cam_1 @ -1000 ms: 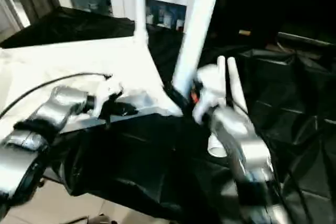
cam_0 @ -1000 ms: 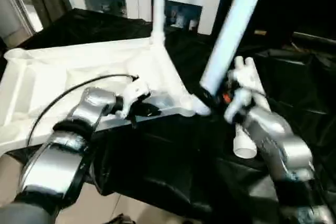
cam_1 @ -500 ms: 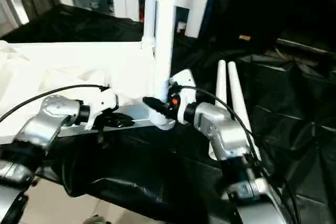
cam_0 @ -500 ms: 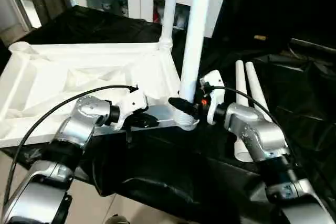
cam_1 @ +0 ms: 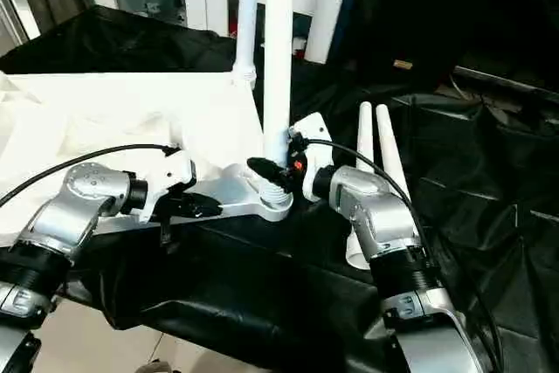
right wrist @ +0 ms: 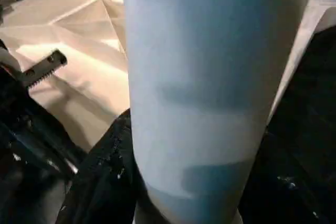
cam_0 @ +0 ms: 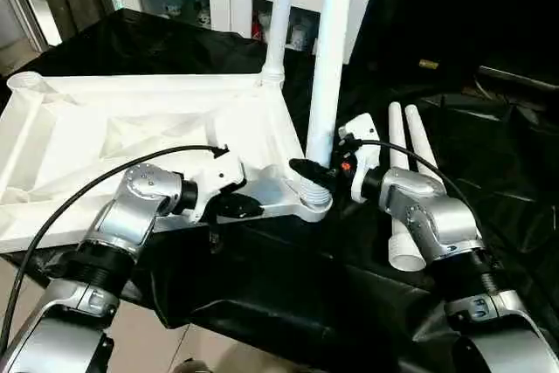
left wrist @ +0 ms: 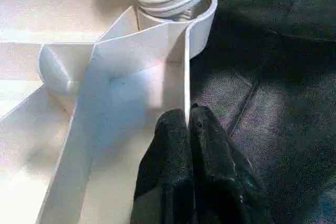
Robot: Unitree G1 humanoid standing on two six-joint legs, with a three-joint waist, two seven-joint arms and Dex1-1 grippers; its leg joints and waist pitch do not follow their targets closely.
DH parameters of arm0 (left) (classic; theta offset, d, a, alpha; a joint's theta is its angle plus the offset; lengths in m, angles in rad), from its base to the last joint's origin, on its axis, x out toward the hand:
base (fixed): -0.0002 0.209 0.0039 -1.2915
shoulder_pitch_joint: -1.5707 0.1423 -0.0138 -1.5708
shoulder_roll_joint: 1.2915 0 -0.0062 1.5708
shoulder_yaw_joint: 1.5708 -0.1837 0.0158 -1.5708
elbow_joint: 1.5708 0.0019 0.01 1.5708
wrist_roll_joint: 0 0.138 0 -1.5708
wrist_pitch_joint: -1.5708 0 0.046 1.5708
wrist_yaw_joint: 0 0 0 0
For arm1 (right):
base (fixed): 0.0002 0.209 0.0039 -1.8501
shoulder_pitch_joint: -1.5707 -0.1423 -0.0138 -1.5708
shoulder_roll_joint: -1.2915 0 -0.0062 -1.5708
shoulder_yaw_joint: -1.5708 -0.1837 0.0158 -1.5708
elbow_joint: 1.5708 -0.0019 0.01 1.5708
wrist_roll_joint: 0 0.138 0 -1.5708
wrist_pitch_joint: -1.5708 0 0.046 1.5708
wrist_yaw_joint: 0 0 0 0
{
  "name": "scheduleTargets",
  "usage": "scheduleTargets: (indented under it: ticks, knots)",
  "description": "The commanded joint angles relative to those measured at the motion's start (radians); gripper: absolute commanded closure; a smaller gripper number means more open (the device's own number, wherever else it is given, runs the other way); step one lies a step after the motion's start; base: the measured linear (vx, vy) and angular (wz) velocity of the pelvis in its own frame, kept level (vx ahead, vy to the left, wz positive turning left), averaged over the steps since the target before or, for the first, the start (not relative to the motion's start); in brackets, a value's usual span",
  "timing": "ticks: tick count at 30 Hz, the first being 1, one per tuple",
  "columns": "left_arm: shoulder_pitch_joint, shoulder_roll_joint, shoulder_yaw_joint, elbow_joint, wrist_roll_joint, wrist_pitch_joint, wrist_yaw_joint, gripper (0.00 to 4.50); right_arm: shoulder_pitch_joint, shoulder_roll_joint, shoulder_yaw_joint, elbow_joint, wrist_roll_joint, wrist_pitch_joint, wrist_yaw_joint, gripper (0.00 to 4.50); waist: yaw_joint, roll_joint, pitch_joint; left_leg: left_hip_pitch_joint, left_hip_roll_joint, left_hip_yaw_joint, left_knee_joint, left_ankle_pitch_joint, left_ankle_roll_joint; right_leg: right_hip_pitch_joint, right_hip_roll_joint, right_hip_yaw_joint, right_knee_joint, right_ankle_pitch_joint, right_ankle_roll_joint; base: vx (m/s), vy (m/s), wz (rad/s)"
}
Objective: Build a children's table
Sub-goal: Insert table leg to table base
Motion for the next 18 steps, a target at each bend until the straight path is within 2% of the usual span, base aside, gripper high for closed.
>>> scheduleTargets:
  ticks: [1,4,5,6,11,15,16,18]
  knots:
    - [0.007,-0.004,-0.037,0.006,-0.002,0.023,-0.018,4.5,-0.011,-0.01,0.007,0.025,-0.014,0.002,0.005,2.58,0.002,0.014,-0.061,-0.005,0.016,0.005,-0.063,-0.026,0.016,0.059,-0.081,0.038,-0.061,0.066,-0.215,0.0,0.0,0.0]
    - [0.004,0.001,-0.039,0.007,0.001,0.028,-0.017,4.5,-0.006,-0.011,0.006,0.01,-0.012,0.01,0.012,2.58,0.002,0.012,-0.061,-0.005,0.015,0.006,-0.062,-0.026,0.016,0.06,-0.08,0.039,-0.061,0.08,-0.215,0.0,0.0,0.0]
    - [0.004,0.004,-0.04,0.007,0.001,0.028,-0.019,4.5,-0.004,-0.012,0.005,0.002,-0.009,0.016,0.014,2.59,0.004,0.019,-0.062,-0.004,0.015,0.005,-0.062,-0.025,0.015,0.061,-0.081,0.04,-0.059,0.086,-0.216,0.0,0.0,0.0]
    - [0.004,0.004,-0.04,0.007,0.001,0.028,-0.019,4.5,-0.004,-0.012,0.005,0.001,-0.009,0.016,0.014,2.59,0.002,0.015,-0.062,-0.004,0.015,0.005,-0.062,-0.023,0.014,0.061,-0.079,0.039,-0.06,0.095,-0.216,0.0,0.0,0.0]
    - [0.004,0.005,-0.047,0.002,0.004,0.029,-0.019,4.5,0.008,-0.008,0.002,0.015,-0.015,0.007,0.018,2.59,0.003,0.012,-0.063,-0.005,0.015,0.005,-0.062,-0.018,0.016,0.062,-0.079,0.039,-0.059,0.106,-0.22,0.0,0.0,0.0]
    - [0.006,0.004,-0.048,-0.003,0.001,0.033,-0.017,4.5,0.0,0.005,-0.006,0.05,-0.017,-0.009,0.011,2.59,0.003,0.012,-0.062,-0.005,0.016,0.005,-0.063,-0.03,0.014,0.06,-0.081,0.039,-0.06,0.079,-0.219,0.0,0.0,0.0]
    - [0.007,0.004,-0.049,-0.005,-0.001,0.033,-0.015,4.5,-0.007,0.012,-0.007,0.073,-0.021,-0.02,0.007,2.59,0.002,0.009,-0.061,-0.006,0.016,0.006,-0.063,-0.037,0.013,0.059,-0.081,0.038,-0.062,0.064,-0.219,0.0,0.0,0.0]
    - [0.009,0.004,-0.047,-0.009,-0.004,0.034,-0.013,4.5,-0.009,0.016,-0.006,0.08,-0.021,-0.021,0.008,2.59,0.001,0.011,-0.06,-0.005,0.016,0.005,-0.064,-0.042,0.012,0.059,-0.081,0.038,-0.062,0.054,-0.218,0.0,0.0,0.0]
